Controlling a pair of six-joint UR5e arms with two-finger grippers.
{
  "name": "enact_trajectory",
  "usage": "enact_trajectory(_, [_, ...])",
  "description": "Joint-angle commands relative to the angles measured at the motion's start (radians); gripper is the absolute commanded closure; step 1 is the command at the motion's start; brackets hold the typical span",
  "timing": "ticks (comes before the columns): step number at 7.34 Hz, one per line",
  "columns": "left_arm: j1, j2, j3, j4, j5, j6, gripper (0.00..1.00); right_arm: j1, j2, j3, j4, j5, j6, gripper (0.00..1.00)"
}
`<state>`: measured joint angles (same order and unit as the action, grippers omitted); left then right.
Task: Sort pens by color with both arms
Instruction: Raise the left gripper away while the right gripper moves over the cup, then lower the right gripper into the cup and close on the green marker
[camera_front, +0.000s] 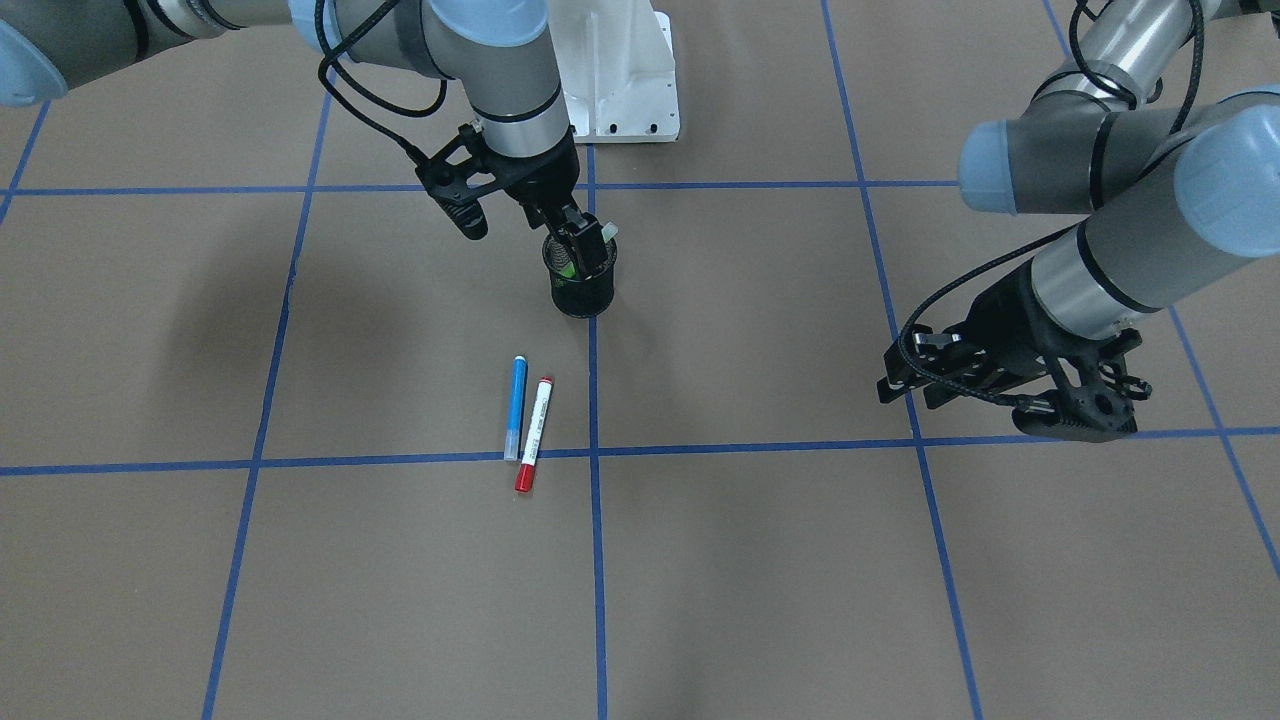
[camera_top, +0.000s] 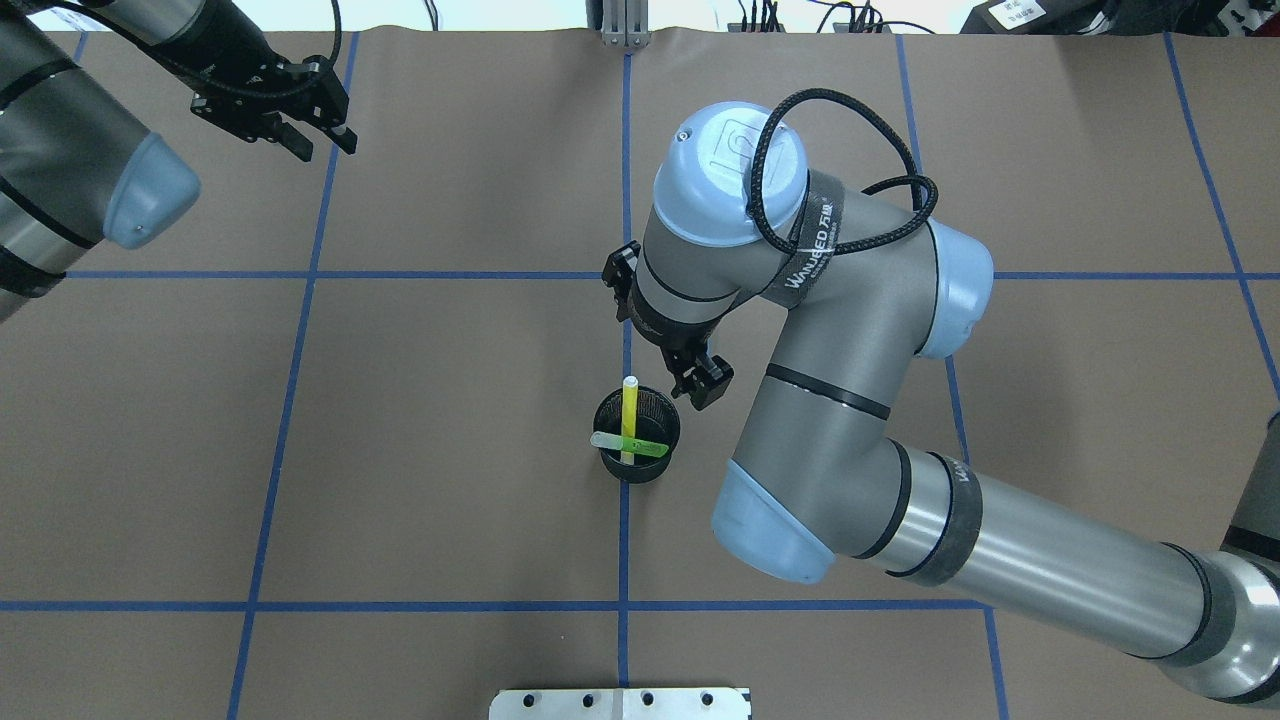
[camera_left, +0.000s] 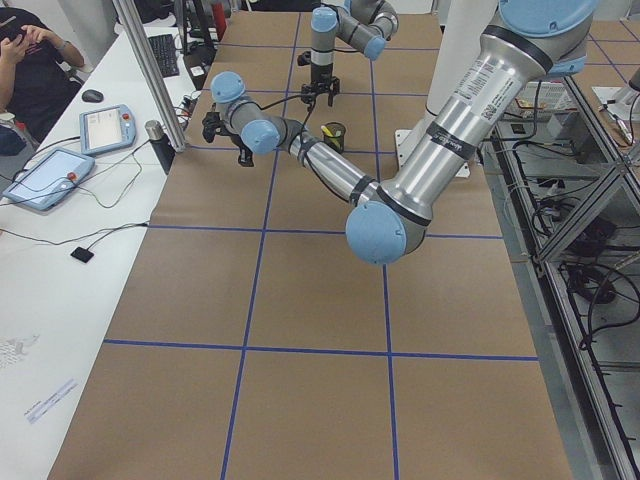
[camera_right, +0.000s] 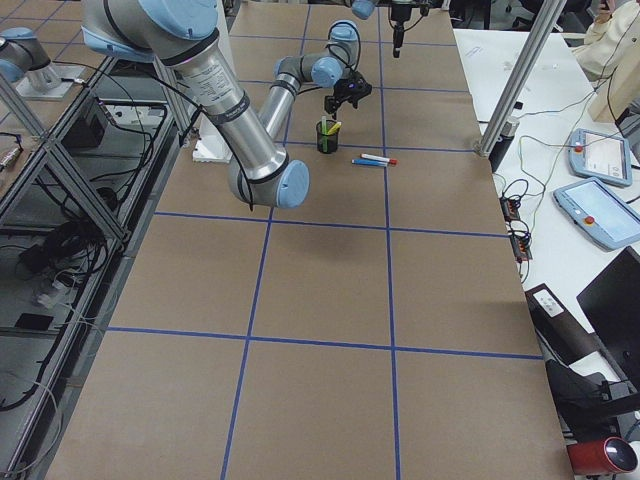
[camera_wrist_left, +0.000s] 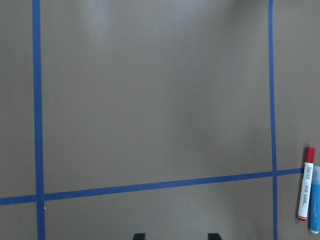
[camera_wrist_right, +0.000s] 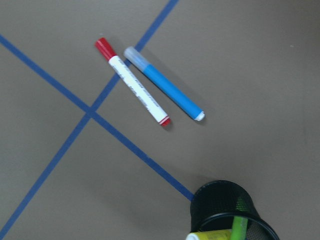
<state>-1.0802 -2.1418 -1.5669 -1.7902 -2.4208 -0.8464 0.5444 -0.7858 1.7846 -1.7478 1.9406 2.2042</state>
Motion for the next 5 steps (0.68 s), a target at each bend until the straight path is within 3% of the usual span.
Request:
enact_trajectory(1, [-0.041, 0.094, -0.076, 0.002, 0.022, 0.106, 0.0, -0.038, 0.004, 0.03, -0.036, -0.002, 0.144, 0.04])
enact_trajectory(5, [-0.083, 0.135, -0.097, 0.002, 0.028, 0.181, 0.0, -0.09, -0.007, 0.003, -0.047, -0.009, 0.31, 0.06])
